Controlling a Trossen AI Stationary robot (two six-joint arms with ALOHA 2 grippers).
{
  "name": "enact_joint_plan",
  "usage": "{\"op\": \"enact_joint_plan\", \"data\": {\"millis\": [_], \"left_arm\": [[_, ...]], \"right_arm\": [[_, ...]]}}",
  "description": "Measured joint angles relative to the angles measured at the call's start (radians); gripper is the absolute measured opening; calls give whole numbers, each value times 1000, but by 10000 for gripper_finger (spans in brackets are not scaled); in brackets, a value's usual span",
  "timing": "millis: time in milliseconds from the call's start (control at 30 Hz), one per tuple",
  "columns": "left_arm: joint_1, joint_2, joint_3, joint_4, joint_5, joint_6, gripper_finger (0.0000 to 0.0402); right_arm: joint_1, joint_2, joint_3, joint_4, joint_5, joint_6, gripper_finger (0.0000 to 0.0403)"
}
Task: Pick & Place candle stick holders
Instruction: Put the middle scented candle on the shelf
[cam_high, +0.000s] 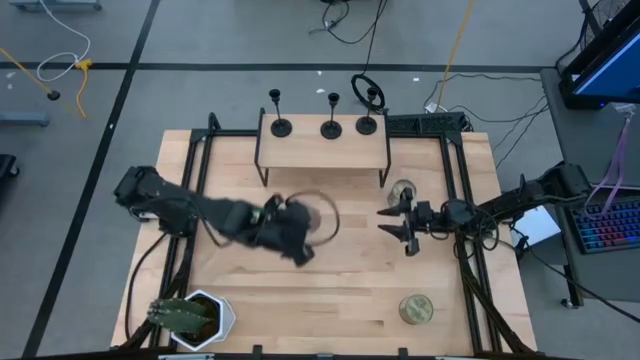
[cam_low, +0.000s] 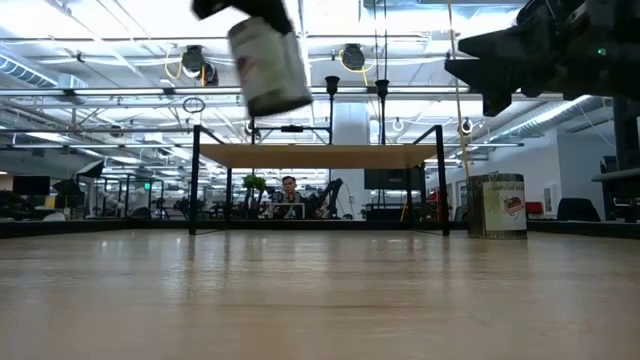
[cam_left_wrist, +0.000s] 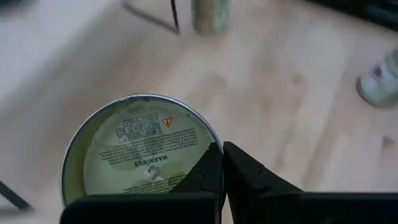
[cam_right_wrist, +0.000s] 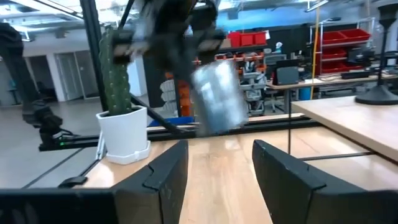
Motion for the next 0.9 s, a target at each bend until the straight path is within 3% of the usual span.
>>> {"op": "enact_joint_plan", "data": {"millis": [133,300,533,900], "left_arm": [[127,-1,76,-30,26,174,4],[311,-1,105,-39,138,298,3],[520,0,105,-125,232,326,3],[688,8,103,-187,290,359,7]], "right_arm": [[17,0,0,-1,1,0,171],[27,0,0,-16,2,0,171],[27,0,1,-62,3,0,171],[27,0,1,-65,3,-4,171]]}}
